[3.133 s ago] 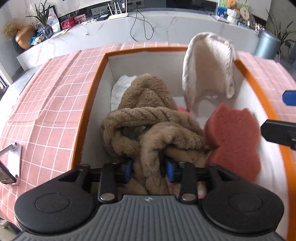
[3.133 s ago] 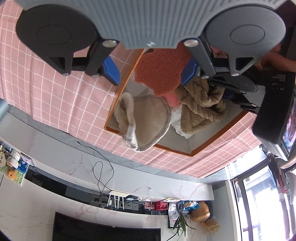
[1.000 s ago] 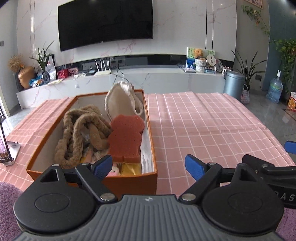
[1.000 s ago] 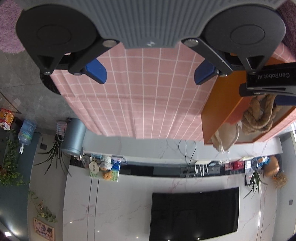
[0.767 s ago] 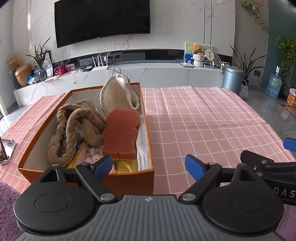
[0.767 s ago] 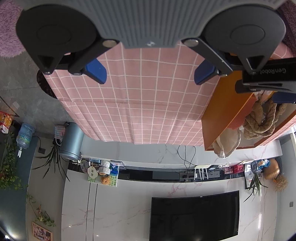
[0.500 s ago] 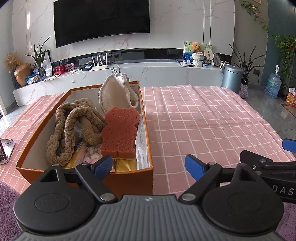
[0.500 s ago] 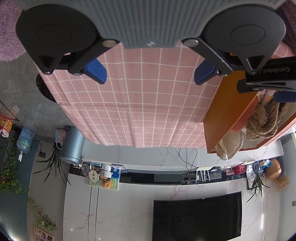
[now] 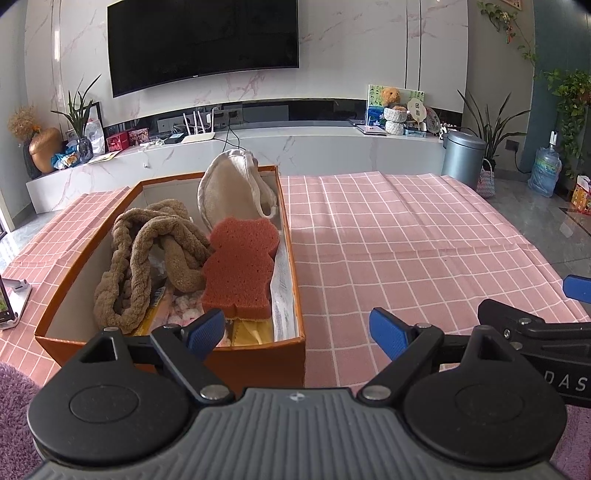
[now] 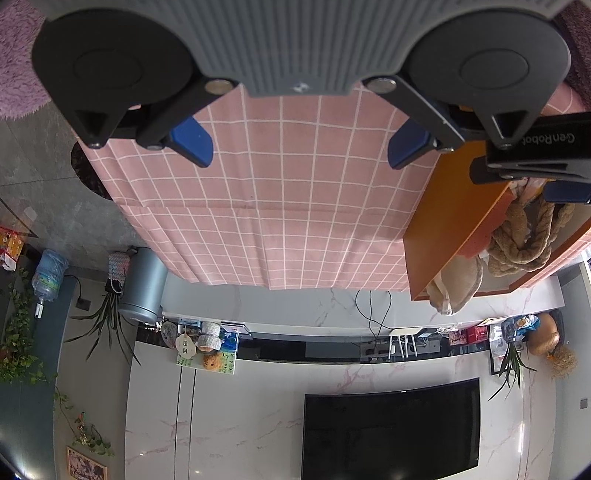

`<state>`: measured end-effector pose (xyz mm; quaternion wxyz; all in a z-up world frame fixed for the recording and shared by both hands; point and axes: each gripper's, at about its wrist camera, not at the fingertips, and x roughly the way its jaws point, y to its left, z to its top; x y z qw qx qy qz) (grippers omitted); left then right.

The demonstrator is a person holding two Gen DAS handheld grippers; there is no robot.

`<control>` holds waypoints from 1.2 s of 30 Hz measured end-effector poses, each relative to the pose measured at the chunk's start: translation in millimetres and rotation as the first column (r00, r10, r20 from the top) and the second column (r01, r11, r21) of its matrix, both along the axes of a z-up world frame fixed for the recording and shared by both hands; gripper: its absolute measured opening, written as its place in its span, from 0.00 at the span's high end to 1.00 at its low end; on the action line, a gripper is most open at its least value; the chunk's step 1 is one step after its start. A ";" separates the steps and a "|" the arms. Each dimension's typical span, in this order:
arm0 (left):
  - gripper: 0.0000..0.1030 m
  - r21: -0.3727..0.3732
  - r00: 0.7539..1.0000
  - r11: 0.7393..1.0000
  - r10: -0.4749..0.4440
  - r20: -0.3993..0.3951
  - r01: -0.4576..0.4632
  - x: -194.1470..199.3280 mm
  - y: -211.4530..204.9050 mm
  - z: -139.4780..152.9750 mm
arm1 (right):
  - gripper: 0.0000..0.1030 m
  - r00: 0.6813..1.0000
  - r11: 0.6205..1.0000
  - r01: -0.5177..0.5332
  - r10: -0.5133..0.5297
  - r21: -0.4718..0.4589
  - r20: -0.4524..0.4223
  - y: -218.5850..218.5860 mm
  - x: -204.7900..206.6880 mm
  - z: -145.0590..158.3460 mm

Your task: Organize soft objects

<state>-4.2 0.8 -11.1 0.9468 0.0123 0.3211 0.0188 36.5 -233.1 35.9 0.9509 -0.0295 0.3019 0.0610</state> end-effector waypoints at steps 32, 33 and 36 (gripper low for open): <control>0.00 -0.005 1.000 1.000 0.007 0.004 -0.007 -4.0 2.0 2.5 | 0.04 1.000 1.000 -0.009 0.009 -0.004 -0.007 1.9 -1.3 1.2; 0.00 -0.006 1.000 1.000 0.006 0.004 -0.006 -3.9 2.1 2.4 | 0.04 1.000 1.000 -0.009 0.009 -0.004 -0.007 1.8 -1.0 1.2; 0.00 -0.006 1.000 1.000 0.006 0.003 -0.006 -3.8 2.1 2.4 | 0.04 1.000 1.000 -0.010 0.010 -0.004 -0.007 1.8 -0.9 1.2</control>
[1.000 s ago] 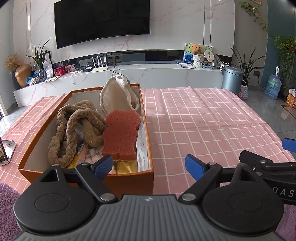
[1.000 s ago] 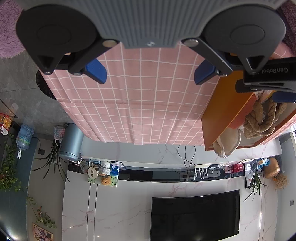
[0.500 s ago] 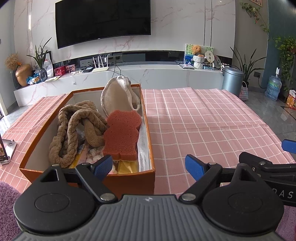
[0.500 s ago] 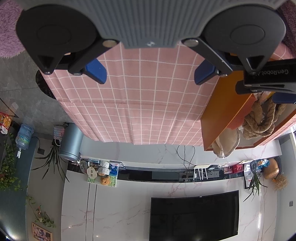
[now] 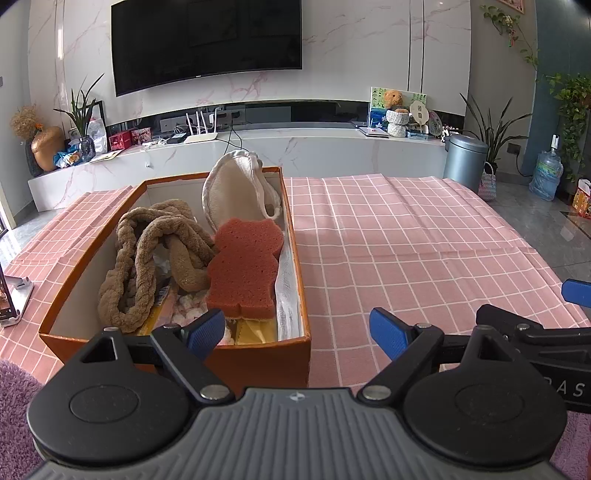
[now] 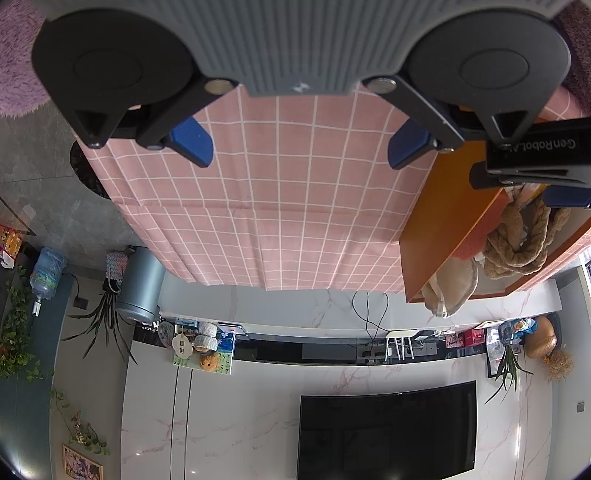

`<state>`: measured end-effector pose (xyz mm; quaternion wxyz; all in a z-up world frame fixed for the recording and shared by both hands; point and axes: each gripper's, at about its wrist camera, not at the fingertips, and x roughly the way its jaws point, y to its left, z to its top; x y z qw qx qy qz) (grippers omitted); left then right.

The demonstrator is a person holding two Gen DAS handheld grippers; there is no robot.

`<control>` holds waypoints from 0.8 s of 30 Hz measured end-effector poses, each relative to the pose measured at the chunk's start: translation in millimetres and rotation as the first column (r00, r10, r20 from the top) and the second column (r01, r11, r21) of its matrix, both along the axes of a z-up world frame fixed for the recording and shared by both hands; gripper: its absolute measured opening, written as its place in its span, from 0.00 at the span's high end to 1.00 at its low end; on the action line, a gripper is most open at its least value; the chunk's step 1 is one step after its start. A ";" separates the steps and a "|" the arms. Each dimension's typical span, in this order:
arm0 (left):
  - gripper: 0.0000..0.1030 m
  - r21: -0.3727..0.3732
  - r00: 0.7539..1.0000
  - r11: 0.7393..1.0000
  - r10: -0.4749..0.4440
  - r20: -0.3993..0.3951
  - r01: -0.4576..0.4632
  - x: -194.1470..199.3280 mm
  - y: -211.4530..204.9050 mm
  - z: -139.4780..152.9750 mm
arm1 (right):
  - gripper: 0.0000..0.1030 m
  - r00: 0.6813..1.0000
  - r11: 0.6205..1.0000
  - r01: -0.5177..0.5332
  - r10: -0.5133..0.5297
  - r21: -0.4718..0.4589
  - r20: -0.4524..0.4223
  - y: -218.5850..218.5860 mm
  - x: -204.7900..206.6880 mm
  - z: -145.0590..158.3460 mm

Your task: Organize soft objects

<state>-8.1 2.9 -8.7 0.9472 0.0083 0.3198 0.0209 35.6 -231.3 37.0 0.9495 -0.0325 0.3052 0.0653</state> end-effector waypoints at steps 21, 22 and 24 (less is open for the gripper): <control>0.00 0.002 1.000 1.000 0.000 0.000 0.000 -1.3 -0.5 -0.3 | 0.04 1.000 1.000 0.000 0.000 0.000 -0.001 0.1 -0.1 0.2; 0.00 0.001 1.000 1.000 0.000 0.000 0.000 -1.6 -0.4 -0.1 | 0.04 1.000 1.000 0.000 0.000 0.000 -0.001 0.1 -0.1 0.2; 0.00 0.001 1.000 1.000 0.000 0.000 0.000 -1.5 -0.6 -0.1 | 0.04 1.000 1.000 0.000 0.000 0.000 -0.001 0.2 -0.2 0.3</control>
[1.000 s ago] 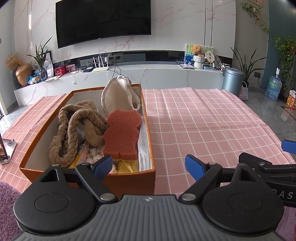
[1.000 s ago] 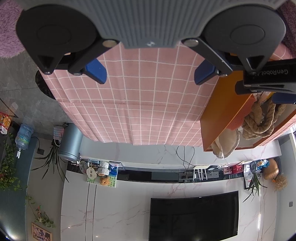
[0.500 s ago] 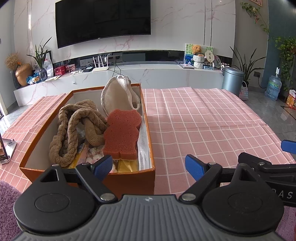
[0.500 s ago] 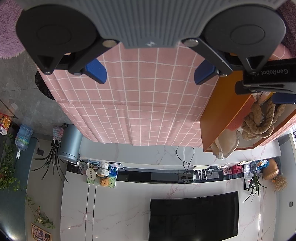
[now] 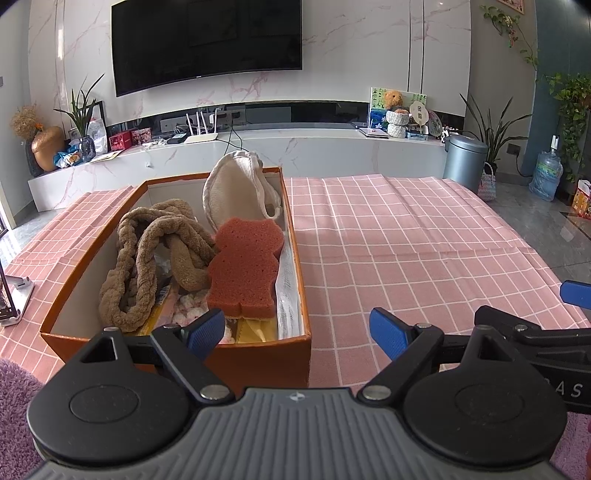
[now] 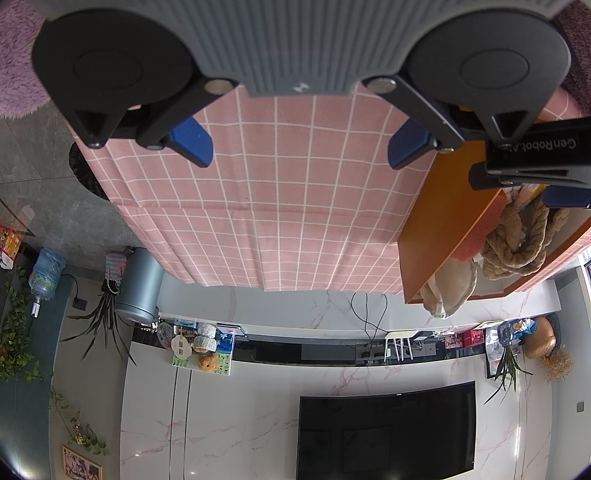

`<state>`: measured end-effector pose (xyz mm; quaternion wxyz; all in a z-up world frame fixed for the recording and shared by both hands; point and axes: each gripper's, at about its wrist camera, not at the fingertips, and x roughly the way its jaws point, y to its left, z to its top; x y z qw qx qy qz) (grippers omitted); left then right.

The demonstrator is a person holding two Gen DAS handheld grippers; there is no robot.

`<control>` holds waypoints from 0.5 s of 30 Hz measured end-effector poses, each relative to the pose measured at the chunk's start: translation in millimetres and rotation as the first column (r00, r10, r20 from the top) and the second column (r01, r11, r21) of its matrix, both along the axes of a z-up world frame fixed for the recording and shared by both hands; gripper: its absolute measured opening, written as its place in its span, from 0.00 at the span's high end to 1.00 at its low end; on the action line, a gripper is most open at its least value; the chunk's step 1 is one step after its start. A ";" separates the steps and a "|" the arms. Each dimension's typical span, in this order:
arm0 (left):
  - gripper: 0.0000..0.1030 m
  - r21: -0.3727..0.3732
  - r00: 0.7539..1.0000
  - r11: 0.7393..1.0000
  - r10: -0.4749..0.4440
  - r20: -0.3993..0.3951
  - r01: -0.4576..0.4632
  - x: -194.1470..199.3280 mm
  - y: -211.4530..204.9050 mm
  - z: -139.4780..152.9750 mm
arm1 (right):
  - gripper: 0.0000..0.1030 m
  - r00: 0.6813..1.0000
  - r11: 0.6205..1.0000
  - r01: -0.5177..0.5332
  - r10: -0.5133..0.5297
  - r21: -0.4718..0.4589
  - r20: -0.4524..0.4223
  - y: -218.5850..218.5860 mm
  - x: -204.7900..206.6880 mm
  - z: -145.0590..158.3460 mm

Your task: Organize soft objects

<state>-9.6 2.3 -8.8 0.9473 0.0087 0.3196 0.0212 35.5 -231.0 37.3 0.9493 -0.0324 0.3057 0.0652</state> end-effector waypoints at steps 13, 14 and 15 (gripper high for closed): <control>0.00 -0.004 1.000 1.000 0.006 -0.005 -0.006 -0.6 -1.4 2.0 | 0.04 1.000 1.000 -0.002 0.002 0.002 -0.003 0.8 -0.1 -2.0; 0.00 -0.004 1.000 1.000 0.007 -0.005 -0.007 -0.3 -1.8 1.7 | 0.04 1.000 1.000 -0.002 0.002 0.001 -0.003 0.7 -0.1 -2.0; 0.00 -0.004 1.000 1.000 0.008 -0.005 -0.008 -0.2 -2.0 1.8 | 0.04 1.000 1.000 -0.001 0.001 0.001 -0.003 0.8 -0.2 -2.0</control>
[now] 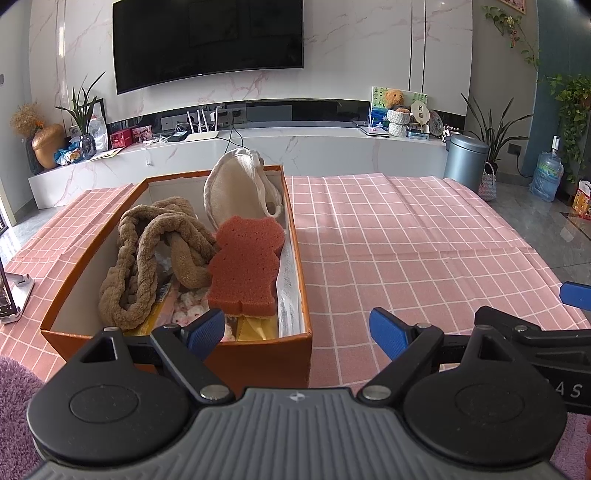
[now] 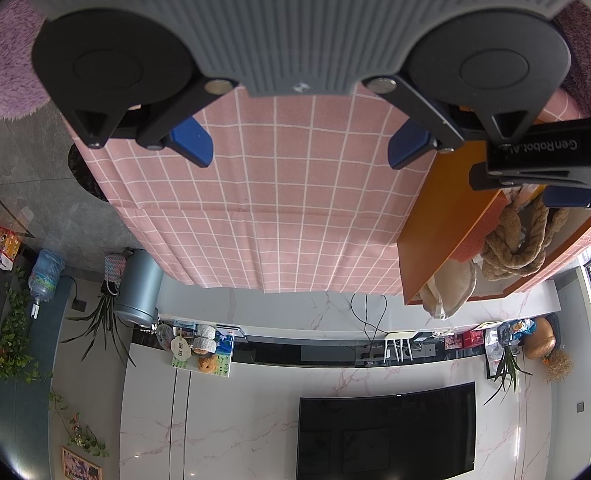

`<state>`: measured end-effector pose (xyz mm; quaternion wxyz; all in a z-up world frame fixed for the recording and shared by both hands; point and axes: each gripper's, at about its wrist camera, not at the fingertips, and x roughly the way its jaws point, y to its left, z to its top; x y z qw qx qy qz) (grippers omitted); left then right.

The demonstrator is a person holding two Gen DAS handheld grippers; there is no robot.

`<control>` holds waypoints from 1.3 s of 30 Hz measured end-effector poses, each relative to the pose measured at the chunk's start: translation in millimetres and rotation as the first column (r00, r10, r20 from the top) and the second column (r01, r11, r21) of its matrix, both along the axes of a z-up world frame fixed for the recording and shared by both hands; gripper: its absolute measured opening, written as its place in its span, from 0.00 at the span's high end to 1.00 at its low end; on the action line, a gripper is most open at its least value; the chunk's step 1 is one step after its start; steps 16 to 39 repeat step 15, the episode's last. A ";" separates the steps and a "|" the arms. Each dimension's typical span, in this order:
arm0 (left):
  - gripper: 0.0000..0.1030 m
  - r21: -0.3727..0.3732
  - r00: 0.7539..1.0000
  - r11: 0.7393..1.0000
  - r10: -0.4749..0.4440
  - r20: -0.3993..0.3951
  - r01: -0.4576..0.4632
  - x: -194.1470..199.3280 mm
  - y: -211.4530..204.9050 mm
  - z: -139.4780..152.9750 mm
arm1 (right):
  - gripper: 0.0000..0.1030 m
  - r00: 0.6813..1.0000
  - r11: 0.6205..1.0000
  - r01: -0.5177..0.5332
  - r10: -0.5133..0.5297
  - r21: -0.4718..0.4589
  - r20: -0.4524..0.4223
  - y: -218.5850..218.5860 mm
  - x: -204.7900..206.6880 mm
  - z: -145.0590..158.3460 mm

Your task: Organize soft objects

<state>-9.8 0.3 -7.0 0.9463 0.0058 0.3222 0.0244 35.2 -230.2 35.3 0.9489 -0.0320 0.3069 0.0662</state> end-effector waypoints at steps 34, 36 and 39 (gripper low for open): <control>0.00 0.002 1.000 1.000 0.003 0.015 -0.003 -1.3 -0.2 -0.1 | 0.04 1.000 1.000 -0.002 0.002 0.001 -0.002 0.7 -0.5 -1.3; 0.00 0.002 1.000 1.000 0.003 0.015 -0.003 -1.3 -0.2 -0.1 | 0.04 1.000 1.000 -0.002 0.002 0.001 -0.002 0.7 -0.5 -1.3; 0.00 0.002 1.000 1.000 0.003 0.015 -0.003 -1.3 -0.2 -0.1 | 0.04 1.000 1.000 -0.002 0.002 0.001 -0.002 0.7 -0.5 -1.3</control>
